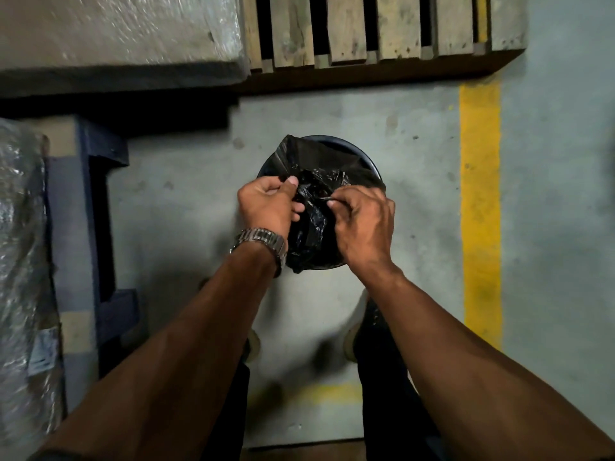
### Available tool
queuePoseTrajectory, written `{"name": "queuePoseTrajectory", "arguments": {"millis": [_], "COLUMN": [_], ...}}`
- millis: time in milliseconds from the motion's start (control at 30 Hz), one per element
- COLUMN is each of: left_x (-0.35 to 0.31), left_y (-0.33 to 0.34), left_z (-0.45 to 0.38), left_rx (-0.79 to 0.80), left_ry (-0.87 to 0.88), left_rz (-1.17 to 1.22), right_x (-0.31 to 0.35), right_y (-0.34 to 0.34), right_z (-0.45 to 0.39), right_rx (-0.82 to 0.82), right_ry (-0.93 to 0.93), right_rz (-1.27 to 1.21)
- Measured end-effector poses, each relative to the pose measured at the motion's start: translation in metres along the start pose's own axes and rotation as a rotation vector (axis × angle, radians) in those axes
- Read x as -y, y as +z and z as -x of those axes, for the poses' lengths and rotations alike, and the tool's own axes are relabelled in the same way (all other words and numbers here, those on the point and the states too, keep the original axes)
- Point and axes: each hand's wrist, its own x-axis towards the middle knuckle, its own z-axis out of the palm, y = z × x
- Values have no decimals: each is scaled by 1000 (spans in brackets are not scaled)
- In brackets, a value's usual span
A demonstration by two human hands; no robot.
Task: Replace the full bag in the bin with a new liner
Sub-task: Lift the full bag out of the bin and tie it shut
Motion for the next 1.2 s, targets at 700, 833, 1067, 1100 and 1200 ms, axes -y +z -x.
{"name": "queuePoseTrajectory", "arguments": {"millis": [700, 833, 1067, 1100, 1200], "left_x": [-9, -11, -14, -13, -6], "left_y": [3, -3, -21, -24, -32], "left_z": [1, 11, 17, 18, 22], "left_rx": [70, 104, 325, 349, 315], "left_ry": [-60, -155, -329, -339, -293], "left_rz": [-319, -162, 94, 112, 93], "right_x": [23, 27, 27, 29, 32], "right_y": [-13, -12, -18, -17, -13], "right_z": [-40, -39, -41, -41, -38], "right_rx": [384, 480, 525, 506, 477], "right_ry": [-255, -199, -201, -212, -247], "right_rz": [315, 277, 283, 287, 286]}}
